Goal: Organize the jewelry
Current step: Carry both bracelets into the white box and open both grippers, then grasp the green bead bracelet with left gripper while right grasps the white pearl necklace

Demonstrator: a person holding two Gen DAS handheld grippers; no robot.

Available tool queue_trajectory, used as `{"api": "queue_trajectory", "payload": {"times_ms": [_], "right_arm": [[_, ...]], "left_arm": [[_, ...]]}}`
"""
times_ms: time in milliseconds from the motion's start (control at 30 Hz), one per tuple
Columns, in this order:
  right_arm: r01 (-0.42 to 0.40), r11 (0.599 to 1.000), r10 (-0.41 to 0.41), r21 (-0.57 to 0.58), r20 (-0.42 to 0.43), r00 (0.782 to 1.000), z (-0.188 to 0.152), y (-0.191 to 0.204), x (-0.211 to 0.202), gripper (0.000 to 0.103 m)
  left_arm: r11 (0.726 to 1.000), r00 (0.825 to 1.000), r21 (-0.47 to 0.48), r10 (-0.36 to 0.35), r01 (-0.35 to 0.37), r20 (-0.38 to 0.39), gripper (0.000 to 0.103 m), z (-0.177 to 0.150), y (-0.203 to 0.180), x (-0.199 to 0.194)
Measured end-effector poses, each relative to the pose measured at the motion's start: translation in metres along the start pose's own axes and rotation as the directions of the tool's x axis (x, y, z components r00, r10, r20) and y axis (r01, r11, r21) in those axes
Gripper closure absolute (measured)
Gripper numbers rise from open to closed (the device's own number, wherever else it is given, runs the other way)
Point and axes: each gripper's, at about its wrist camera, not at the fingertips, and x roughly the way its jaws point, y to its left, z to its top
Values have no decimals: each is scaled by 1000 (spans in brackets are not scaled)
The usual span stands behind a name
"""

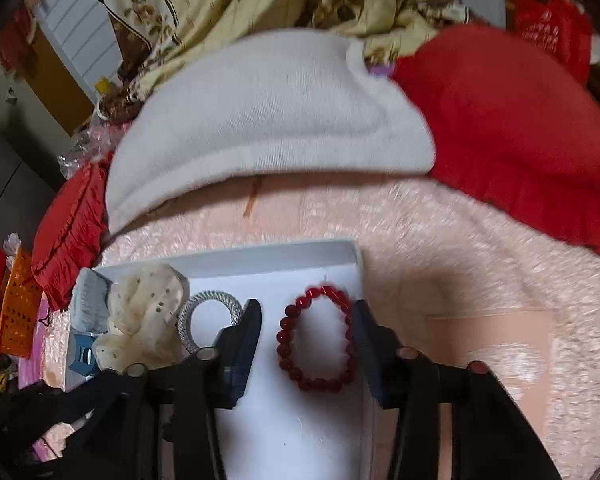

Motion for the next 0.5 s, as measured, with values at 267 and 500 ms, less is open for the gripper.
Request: {"api": "queue_trajectory", "payload": {"times_ms": [267, 500], "right_arm": [[35, 992, -23, -122, 102, 994, -31, 25, -81, 58], [34, 993, -22, -117, 109, 994, -101, 7, -136, 58]], "left_arm": [[1000, 993, -28, 14, -11, 118, 73, -36, 7, -96], [988, 979, -129, 105, -82, 178, 57, -111, 65, -161]]}}
